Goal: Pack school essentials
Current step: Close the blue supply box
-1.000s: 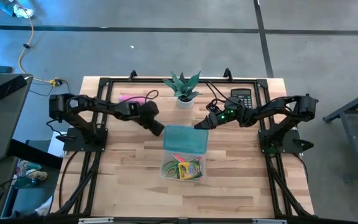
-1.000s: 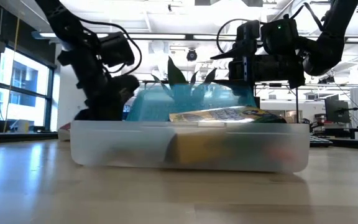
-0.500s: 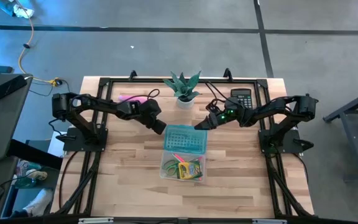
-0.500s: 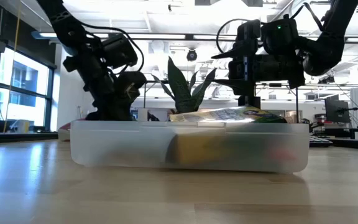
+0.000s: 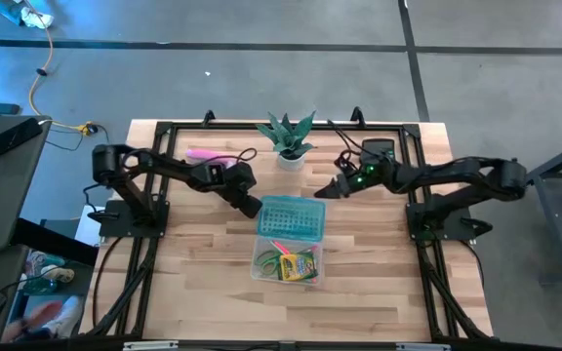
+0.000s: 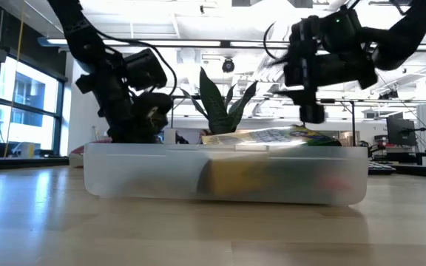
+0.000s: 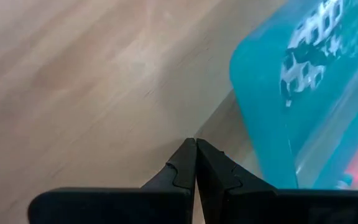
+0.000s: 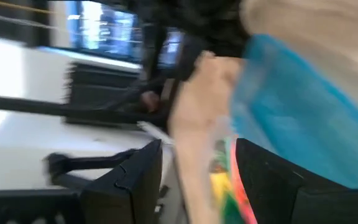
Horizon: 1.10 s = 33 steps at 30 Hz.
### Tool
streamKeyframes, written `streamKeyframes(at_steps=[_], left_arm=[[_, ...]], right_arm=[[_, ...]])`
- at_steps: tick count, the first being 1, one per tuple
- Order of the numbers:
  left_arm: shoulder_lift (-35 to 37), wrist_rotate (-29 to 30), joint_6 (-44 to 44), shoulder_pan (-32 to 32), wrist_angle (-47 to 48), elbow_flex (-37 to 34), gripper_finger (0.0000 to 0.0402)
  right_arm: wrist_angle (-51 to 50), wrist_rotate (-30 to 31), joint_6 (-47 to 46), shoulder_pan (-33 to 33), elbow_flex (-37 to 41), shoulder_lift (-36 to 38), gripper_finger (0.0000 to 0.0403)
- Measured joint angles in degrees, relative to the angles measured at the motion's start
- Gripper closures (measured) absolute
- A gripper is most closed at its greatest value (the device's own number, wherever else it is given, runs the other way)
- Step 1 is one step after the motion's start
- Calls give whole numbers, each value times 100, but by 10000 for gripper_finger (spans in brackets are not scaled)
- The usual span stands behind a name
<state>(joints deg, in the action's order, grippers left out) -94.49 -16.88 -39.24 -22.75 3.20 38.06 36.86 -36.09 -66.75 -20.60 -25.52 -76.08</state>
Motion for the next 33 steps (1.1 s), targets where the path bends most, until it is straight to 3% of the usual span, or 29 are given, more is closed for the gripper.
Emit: streamKeyframes(at_steps=[7,13,19,26,29,33], left_arm=[[-272,-200,81,-41,-337,11,401],[-325,-289,268,-197,-641,0,401],[-338,-182,769,-400,-770,0,401],[-358,-164,1058,-635,-862,0,401],[-475,-422,1056,-701,-1084,0,401],[-685,-574,932,-705,-1332,11,401]], right_arm=[[-1754,753,255,196,0,878,208],[-2820,1403,-77,922,0,1365,208],[-2888,1862,-741,2196,0,1385,208],[-2891,3143,-1676,3719,1,1375,208],[-2848,3713,-2176,4272,2,1268,208],[-2308,4315,-2684,4900,2,931,208]])
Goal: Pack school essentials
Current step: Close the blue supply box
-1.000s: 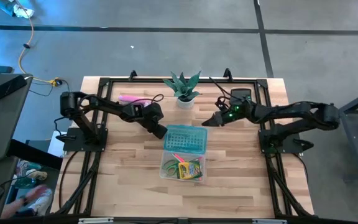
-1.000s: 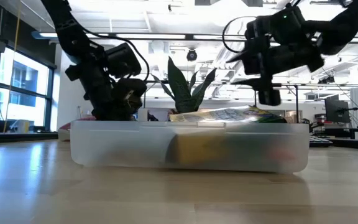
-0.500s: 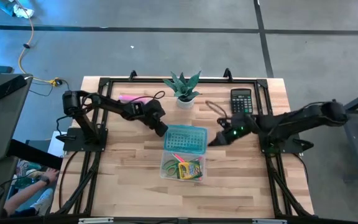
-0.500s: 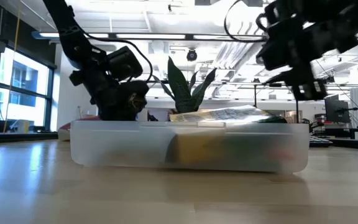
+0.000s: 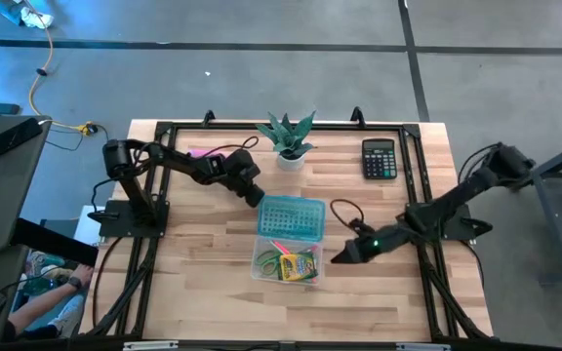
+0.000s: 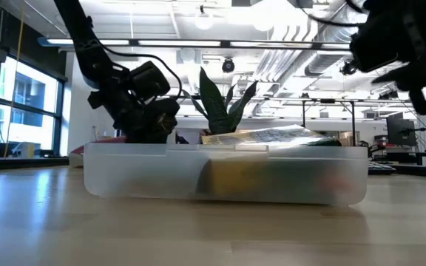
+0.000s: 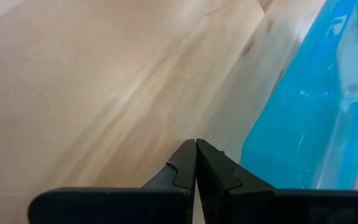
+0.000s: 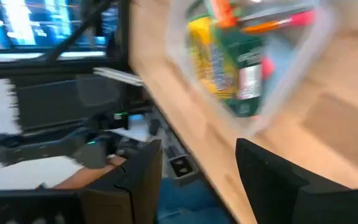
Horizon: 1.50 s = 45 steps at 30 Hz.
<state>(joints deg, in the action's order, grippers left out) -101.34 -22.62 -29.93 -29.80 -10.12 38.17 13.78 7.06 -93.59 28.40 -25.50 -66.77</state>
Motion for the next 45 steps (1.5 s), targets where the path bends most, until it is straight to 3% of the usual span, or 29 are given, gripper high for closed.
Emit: streamKeyframes(at_steps=[5,23,31,45], left_arm=[[-64,-63,-29,9,-55,7,401],[-105,-257,227,20,-3,157,401],[-120,-316,418,67,-7,262,401],[-120,-968,622,202,-223,280,401]], right_arm=[[433,654,-219,482,-264,-591,208],[404,606,-401,888,-2164,-3366,208],[370,749,-479,886,-2406,-3900,208],[107,1109,-1210,892,-2410,-3936,208]])
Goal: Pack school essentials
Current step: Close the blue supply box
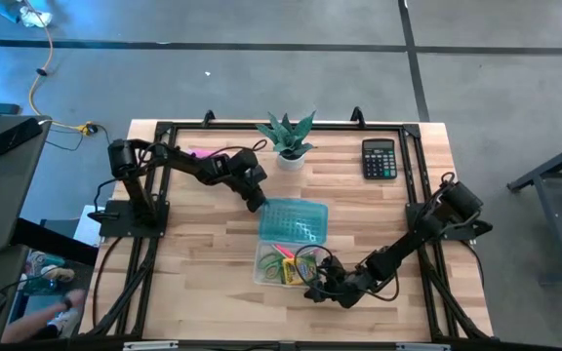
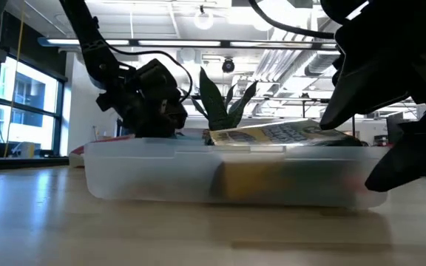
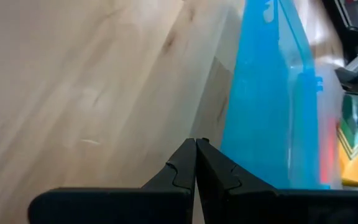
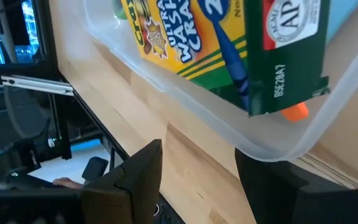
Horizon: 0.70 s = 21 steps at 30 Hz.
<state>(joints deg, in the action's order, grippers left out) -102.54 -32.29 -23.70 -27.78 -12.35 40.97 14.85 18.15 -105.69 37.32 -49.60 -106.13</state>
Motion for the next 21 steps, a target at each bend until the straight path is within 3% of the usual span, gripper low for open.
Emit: streamKeyframes(at_steps=[21], left_arm=[[44,-913,233,69,-393,4,401]], right_arm=[[24,272,-624,-21,9,-13,208]])
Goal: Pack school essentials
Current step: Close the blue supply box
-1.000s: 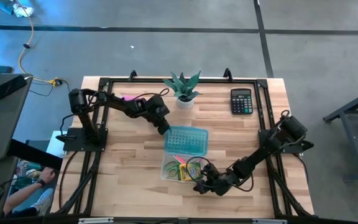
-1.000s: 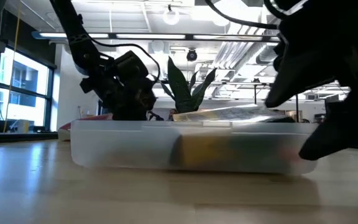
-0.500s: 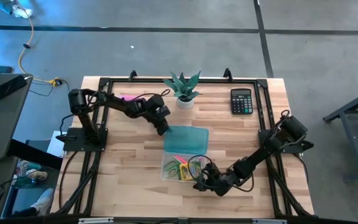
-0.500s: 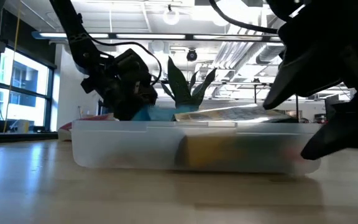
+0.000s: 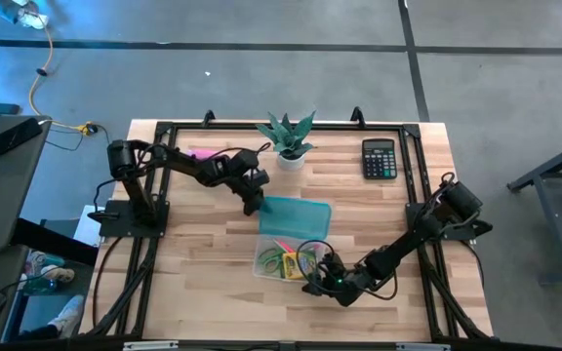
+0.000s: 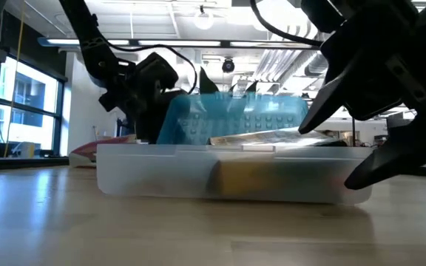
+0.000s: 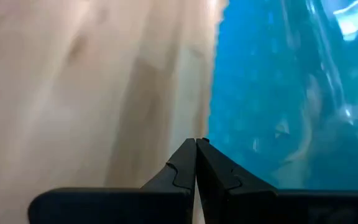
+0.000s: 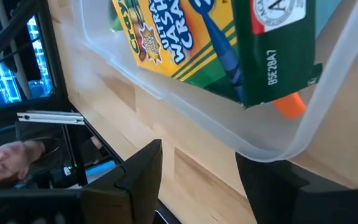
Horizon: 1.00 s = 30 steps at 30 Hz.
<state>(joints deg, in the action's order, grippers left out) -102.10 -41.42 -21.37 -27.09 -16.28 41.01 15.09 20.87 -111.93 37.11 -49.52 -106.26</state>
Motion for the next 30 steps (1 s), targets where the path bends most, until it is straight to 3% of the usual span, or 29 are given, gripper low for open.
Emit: streamKeyframes(at_steps=[6,20,30], left_arm=[[78,-394,62,33,-138,2,401],[1029,-348,687,318,2,3,401],[1110,629,792,1198,373,4,401]], right_arm=[[15,49,-245,4,0,0,208],[22,330,-511,-1,2,0,208],[22,607,-512,-1,2,0,208]])
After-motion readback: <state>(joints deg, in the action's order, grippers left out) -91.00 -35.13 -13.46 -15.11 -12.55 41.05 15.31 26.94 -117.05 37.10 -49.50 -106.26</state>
